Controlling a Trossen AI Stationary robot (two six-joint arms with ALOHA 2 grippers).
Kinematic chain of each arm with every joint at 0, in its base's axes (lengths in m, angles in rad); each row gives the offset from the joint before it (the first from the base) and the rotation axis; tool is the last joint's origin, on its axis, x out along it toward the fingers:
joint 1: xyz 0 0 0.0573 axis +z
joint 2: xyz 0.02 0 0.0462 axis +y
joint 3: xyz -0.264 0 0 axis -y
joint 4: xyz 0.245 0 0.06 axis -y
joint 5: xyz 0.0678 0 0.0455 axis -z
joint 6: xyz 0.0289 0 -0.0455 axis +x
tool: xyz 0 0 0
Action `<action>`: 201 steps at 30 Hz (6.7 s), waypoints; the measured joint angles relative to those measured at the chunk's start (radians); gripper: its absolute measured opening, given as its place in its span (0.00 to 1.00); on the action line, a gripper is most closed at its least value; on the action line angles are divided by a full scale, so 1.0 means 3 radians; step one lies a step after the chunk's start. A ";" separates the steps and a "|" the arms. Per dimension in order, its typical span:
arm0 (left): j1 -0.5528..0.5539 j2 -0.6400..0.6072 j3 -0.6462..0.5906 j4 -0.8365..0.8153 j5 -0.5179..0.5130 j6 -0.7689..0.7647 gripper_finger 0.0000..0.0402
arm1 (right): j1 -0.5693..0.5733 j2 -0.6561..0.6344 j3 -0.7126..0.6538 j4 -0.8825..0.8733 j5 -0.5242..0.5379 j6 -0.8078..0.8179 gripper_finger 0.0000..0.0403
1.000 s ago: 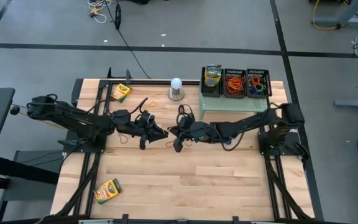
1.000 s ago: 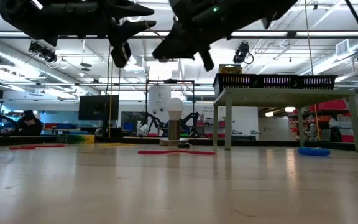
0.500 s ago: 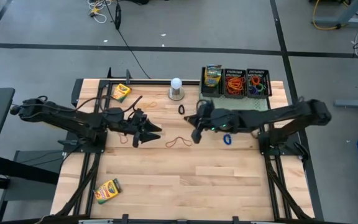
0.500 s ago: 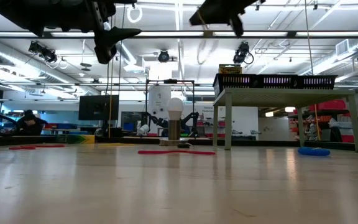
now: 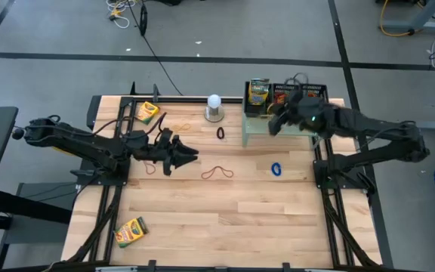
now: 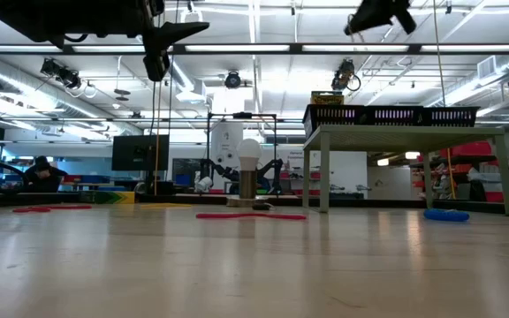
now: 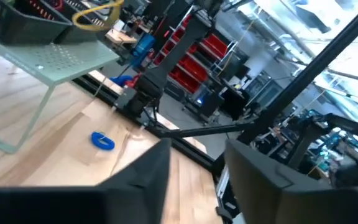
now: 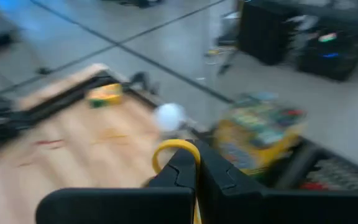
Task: Pick & Place Office Desk Supplies
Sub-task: Put the bottom yellow rubber band into the middle basket on the shelf, then put the bottom crayon box into the left basket on the shelf
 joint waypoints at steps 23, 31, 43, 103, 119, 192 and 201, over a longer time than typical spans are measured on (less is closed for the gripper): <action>0.0056 0.0001 0.0000 -0.0025 -0.0302 -0.0174 0.06 | -0.1876 0.0634 0.0041 -0.0679 -0.0307 -0.0147 0.05; 0.0050 0.0001 0.0000 -0.0123 -0.0297 -0.0088 0.03 | -0.1925 0.0718 0.0076 -0.1070 -0.0390 0.0275 0.34; 0.0051 0.0003 0.0341 -0.1272 -0.0183 0.0218 0.02 | -0.1860 0.0632 0.0742 -0.1528 -0.0840 0.0021 0.75; -0.2554 0.1601 0.1030 -0.4100 0.0941 0.0489 0.44 | 0.1745 0.0210 -0.0741 0.0098 0.0530 0.1021 0.02; -0.2472 0.1778 0.1031 -0.3796 0.1046 0.0739 0.04 | 0.1745 0.0210 -0.0741 0.0099 0.0522 0.1016 0.02; -0.0354 0.1493 -0.0541 0.1685 -0.0319 0.0231 0.02 | 0.1407 0.1618 -0.0742 0.0726 -0.1728 0.1741 0.26; -0.0436 0.1493 -0.0878 0.2278 -0.0371 0.0208 0.02 | 0.1083 0.2109 -0.0731 0.1084 -0.2209 0.1489 0.47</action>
